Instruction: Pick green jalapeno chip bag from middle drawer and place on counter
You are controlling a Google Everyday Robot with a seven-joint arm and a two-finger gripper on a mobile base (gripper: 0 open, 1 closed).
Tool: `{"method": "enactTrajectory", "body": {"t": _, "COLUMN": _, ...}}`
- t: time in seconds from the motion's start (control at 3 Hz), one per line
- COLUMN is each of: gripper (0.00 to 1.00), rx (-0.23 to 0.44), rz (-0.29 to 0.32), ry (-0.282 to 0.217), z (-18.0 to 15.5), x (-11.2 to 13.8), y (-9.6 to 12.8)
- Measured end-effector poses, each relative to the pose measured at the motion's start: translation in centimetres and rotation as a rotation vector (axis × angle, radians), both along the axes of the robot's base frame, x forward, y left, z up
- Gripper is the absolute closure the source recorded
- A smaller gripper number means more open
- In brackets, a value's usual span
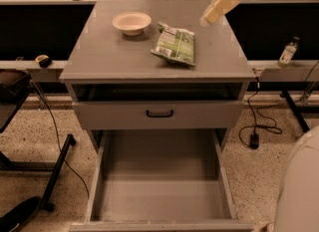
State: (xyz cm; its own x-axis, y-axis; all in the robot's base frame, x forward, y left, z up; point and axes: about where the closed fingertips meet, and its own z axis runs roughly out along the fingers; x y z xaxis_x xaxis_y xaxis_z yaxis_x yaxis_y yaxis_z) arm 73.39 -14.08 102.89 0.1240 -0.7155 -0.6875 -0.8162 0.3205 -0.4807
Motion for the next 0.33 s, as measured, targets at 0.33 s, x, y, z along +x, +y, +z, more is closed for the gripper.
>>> {"method": "enactTrajectory", "body": {"t": 0.33, "gripper": 0.00, "rx": -0.019, "rz": -0.013, "ry": -0.001, "z": -0.07, "x": 0.05, "y": -0.55}}
